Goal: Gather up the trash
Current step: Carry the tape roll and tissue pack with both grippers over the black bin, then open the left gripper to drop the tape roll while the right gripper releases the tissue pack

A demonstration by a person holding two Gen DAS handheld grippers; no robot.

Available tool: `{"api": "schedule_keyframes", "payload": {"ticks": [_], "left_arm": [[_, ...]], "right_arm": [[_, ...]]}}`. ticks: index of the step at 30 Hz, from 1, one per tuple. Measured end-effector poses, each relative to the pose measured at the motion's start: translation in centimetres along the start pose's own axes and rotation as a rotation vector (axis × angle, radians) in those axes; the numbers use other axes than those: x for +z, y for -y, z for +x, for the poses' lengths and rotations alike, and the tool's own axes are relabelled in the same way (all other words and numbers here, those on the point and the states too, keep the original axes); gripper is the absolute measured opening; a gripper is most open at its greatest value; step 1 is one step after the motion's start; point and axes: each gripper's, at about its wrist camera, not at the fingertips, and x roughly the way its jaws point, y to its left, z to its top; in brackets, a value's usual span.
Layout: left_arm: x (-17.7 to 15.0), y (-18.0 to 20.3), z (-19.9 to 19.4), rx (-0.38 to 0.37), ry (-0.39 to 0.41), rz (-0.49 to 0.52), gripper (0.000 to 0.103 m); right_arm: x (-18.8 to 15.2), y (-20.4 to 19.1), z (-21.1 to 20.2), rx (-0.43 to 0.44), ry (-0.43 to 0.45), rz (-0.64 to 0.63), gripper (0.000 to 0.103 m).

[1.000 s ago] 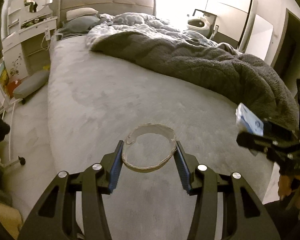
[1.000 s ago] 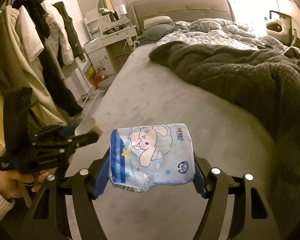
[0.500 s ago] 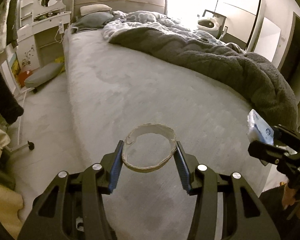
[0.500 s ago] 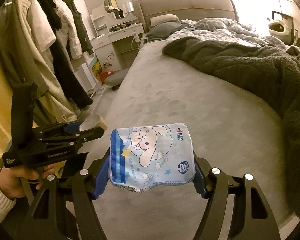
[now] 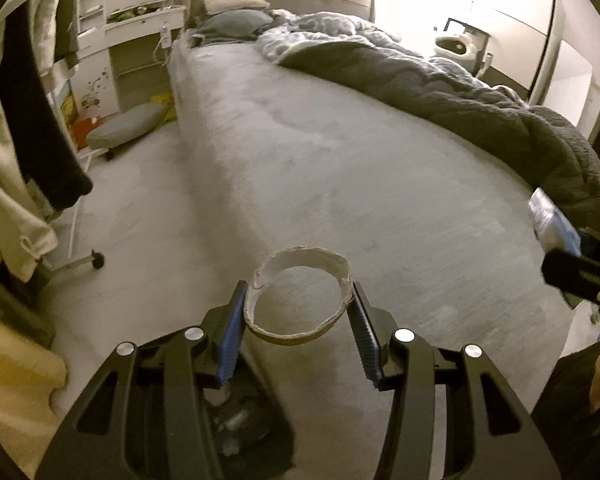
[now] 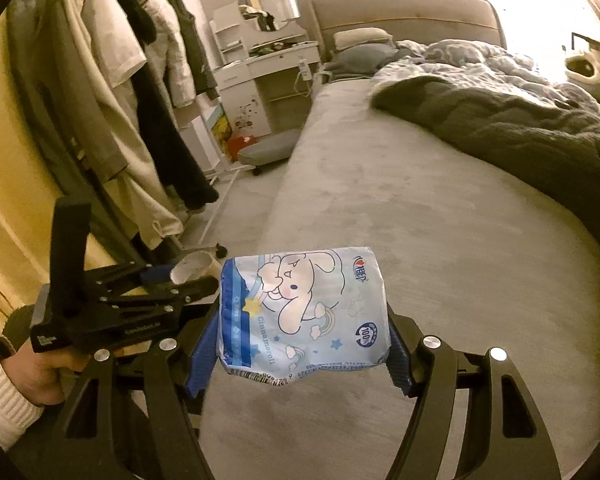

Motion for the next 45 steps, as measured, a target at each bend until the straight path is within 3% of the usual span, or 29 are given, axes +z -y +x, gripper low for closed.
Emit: {"api": "schedule_keyframes", "payload": {"ticks": [21,38,42,45], "left_arm": [[-4.9,-10.3,2.6,0.116,-0.194,-0.147,0.052],[-12.2,-15.0,7.1,0.128,-0.471,-0.194,0.052],[-14.1,-16.0,7.6,0.116,-0.532,-0.217,0.054],[-14.6,-16.8,7.2,0.105,-0.530,-0.236,0.062]], "right_arm": [[1.4,-8.7,5.5,0.135,-0.054,-0.111,0.070],[1.7,-13.7,10.8,0.244,-0.127,-0.155,0.070],[1.5,-14.7,12.6,0.249,-0.160,-0.154,0.070],[1.4,-15.4,13.8,0.248,-0.185,-0.158,0.070]]}}
